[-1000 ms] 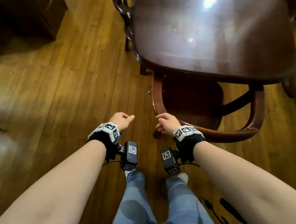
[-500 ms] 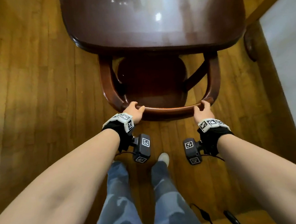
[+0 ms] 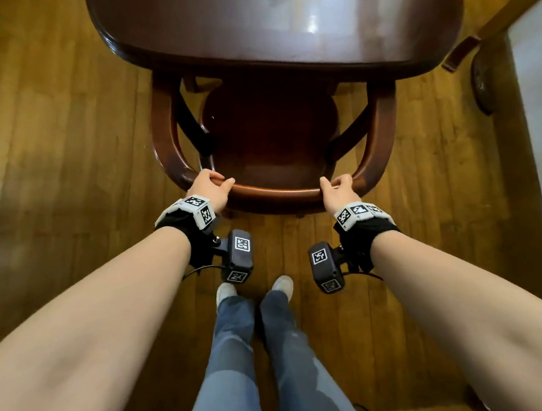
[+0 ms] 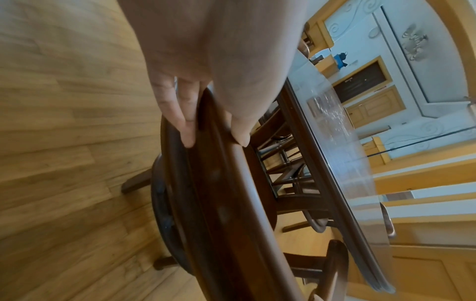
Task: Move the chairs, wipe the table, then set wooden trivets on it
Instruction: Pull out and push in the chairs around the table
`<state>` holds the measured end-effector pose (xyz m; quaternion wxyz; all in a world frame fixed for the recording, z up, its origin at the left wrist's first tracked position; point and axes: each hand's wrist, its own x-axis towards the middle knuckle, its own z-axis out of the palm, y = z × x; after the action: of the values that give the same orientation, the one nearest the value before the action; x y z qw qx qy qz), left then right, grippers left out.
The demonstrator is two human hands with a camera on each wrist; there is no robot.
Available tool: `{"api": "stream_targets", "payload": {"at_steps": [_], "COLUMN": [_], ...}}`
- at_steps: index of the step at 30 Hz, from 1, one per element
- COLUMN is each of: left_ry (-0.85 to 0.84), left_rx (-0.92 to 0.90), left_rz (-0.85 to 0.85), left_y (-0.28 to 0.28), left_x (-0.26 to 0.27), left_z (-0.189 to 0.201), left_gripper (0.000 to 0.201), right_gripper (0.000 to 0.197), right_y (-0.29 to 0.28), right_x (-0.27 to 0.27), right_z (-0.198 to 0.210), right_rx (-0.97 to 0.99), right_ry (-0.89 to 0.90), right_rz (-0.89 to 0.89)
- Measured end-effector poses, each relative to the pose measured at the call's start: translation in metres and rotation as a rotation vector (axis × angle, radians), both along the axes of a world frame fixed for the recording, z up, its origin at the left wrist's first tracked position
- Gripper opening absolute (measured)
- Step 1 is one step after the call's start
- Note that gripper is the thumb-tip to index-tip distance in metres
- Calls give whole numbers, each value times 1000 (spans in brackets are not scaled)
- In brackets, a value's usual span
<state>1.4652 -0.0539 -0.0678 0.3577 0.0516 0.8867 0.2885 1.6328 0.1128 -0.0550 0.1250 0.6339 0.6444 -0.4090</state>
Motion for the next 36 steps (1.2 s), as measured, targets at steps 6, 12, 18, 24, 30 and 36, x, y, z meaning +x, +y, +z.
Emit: {"api": "stream_targets", "payload": {"at_steps": [6, 12, 18, 24, 30, 36], "left_ry": [-11, -126, -228, -179, -97, -46], "left_rx": [10, 104, 97, 61, -8, -35], "left_rz": [23, 167, 223, 320, 289, 247], "left_y": [-6, 5, 25, 18, -13, -8], "left_x": [-32, -25, 3, 20, 27, 8], "left_z": [1, 1, -6, -23, -19, -7], "left_gripper": [16, 35, 25, 23, 20, 20], "right_gripper": [41, 32, 24, 10, 12, 15], "right_y": [-27, -11, 37, 39, 4, -1], "right_x": [-6, -11, -1, 10, 28, 17], "right_z": [-10, -9, 1, -4, -6, 0], "right_rx": [-17, 14, 35, 90, 62, 70], "right_ry": [47, 42, 21, 31, 25, 47], "right_rz": [-31, -118, -70, -119, -144, -129]}}
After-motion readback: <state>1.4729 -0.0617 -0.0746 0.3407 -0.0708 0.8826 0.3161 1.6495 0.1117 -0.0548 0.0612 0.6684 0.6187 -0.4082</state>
